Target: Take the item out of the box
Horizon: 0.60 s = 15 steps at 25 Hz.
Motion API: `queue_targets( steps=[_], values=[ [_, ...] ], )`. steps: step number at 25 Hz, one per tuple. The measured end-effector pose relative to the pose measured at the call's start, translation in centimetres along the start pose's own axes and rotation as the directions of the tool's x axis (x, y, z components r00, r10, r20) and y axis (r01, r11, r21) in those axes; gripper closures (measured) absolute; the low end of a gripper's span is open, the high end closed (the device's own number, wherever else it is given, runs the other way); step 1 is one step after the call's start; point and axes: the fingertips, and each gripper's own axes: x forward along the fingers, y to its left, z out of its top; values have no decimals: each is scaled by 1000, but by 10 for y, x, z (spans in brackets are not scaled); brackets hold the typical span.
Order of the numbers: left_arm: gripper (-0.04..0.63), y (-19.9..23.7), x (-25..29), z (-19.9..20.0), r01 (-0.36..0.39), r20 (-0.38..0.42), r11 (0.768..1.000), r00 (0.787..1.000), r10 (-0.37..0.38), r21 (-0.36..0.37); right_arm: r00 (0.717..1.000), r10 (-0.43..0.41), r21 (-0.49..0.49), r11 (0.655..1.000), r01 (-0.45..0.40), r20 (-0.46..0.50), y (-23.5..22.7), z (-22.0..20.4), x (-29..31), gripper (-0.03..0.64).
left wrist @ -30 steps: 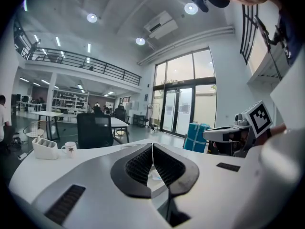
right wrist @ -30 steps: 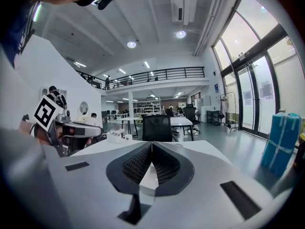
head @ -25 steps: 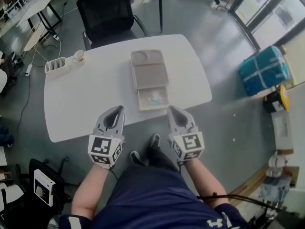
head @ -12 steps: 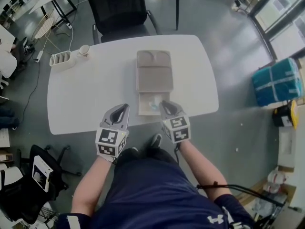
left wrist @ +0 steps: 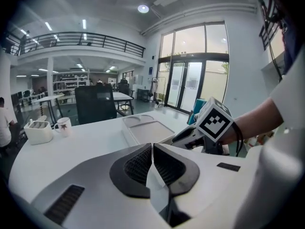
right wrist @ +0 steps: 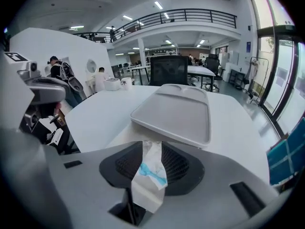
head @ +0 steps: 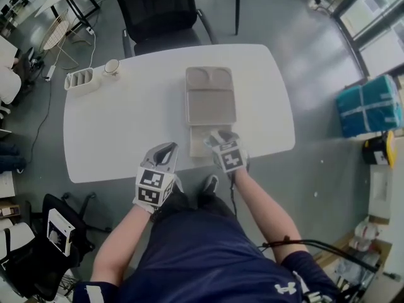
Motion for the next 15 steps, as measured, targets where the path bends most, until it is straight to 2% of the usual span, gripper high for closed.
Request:
queue_targets(
  steps=[6, 8, 11, 15],
  values=[
    [560, 13, 1, -2, 24, -9, 1000, 1000, -24, -20, 993, -33, 34, 999, 37, -111, -8, -11, 24, 421],
    [560, 19, 0, -4, 19, -18, 1000, 1000, -19, -25, 988, -35, 44, 998, 42, -152, -10, -16, 30, 422],
    [560, 32, -2, -5, -10, -28, 999, 1000, 9, -36, 980, -39, 48, 998, 49, -193, -14, -20, 35, 478],
    [560, 44, -5, -2, -27, -14, 997, 1000, 26, -71, 979, -20, 33, 999, 27, -201, -12, -20, 39, 564]
  ],
)
